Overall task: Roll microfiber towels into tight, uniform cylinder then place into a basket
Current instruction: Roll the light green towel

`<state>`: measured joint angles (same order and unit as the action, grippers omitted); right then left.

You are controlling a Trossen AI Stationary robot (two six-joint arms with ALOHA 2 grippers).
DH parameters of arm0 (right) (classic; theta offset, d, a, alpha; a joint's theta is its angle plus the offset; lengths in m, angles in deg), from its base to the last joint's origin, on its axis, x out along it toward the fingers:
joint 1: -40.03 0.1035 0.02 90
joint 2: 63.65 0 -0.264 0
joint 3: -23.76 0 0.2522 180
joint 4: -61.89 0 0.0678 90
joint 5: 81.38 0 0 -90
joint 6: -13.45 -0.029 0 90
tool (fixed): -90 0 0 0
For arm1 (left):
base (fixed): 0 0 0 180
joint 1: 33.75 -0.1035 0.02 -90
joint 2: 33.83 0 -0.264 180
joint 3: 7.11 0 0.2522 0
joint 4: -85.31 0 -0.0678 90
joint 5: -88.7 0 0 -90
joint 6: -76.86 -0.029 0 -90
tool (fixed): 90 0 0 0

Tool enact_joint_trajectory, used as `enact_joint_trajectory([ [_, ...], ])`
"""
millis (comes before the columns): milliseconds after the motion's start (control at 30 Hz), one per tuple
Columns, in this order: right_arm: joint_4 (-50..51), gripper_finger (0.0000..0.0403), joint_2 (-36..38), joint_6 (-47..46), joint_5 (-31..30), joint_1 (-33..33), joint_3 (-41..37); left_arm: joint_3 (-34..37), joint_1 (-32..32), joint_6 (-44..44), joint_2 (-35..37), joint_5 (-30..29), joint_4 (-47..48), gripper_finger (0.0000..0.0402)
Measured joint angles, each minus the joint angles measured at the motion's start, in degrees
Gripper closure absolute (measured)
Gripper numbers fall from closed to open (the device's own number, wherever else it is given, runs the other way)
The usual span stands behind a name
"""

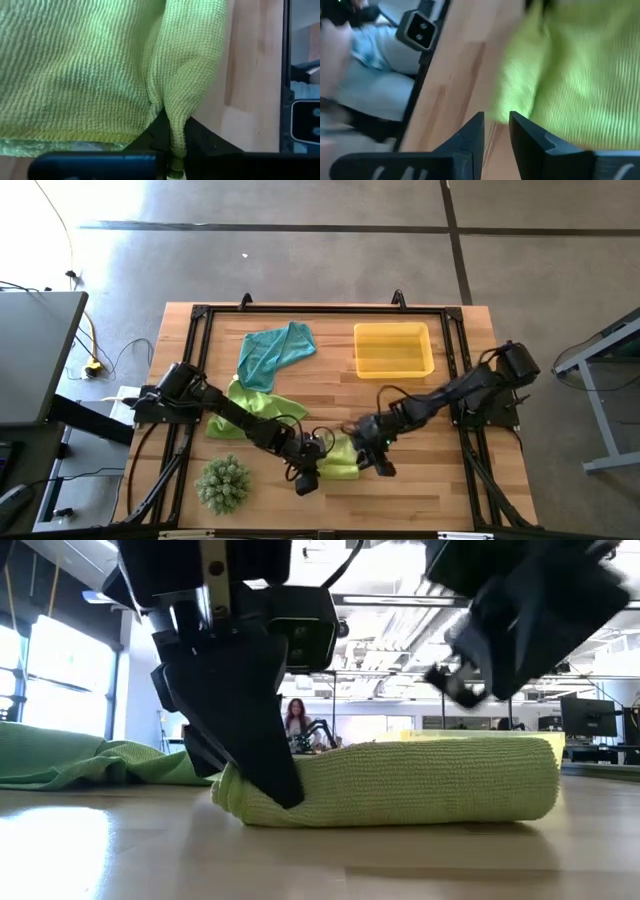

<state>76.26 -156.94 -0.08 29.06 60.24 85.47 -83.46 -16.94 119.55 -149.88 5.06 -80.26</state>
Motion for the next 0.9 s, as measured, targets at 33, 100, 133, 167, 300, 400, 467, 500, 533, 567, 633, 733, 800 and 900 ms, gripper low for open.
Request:
enact_joint_trajectory([
  [33, -0.04, 0.0321, 0.52, 3.34, -2.79, 1.58, 0.00, 0.00, -0.27, 0.40, 0.00, 0.22, 0.02, 0.0380],
  [100, 0.28, 0.0321, 0.77, 9.76, -9.27, 5.12, 0.00, 0.02, -0.97, 0.73, -0.02, 0.50, 0.00, 0.0380],
  [133, 0.59, 0.0321, 0.75, 12.30, -12.36, 6.77, -0.02, 0.04, -1.25, 0.75, -0.02, 0.56, -0.02, 0.0382],
  [167, 0.40, 0.0321, 0.56, 14.03, -15.55, 8.36, -0.02, 0.07, -1.57, 0.81, -0.02, 0.80, -0.03, 0.0383],
  [300, -0.56, 0.0321, -1.11, 16.52, -26.02, 12.58, -0.02, 0.11, -2.68, 0.86, -0.02, 1.32, 0.07, 0.0382],
  [400, -3.51, 0.0321, -2.48, 16.57, -27.98, 13.90, -0.02, 0.13, -3.23, 0.84, -0.02, 1.16, 0.13, 0.0380],
  [467, -5.76, 0.0321, -3.77, 16.57, -28.13, 14.29, -0.02, 0.13, -3.58, 0.86, -0.02, 0.49, 0.10, 0.0380],
  [500, -6.27, 0.0321, -4.36, 16.56, -28.14, 14.35, -0.02, 0.13, -3.70, 0.86, -0.02, 0.08, 0.01, 0.0380],
  [533, -6.94, 0.0321, -4.89, 16.56, -28.16, 14.35, -0.02, 0.15, -3.72, 0.84, -0.02, -0.13, -0.13, 0.0380],
  [567, -7.60, 0.0320, -5.36, 16.47, -28.16, 14.35, -0.02, 0.15, -3.68, 0.84, -0.02, -0.49, -0.17, 0.0379],
  [633, -8.36, 0.0320, -6.11, 16.40, -28.29, 14.35, -0.02, 0.17, -3.68, 0.84, -0.02, -0.60, -0.20, 0.0379],
  [733, -8.59, 0.0320, -6.72, 16.56, -30.10, 14.21, -0.02, 0.17, -3.65, 0.86, -0.02, -0.81, -0.20, 0.0379],
  [800, -7.84, 0.0320, -6.73, 16.46, -31.95, 14.05, -0.02, 0.17, -3.64, 0.86, -0.02, -0.83, -0.22, 0.0379],
  [900, -6.08, 0.0319, -6.73, 14.24, -32.17, 13.10, -0.02, 0.17, -3.64, 1.06, -0.02, -0.84, -0.26, 0.0379],
])
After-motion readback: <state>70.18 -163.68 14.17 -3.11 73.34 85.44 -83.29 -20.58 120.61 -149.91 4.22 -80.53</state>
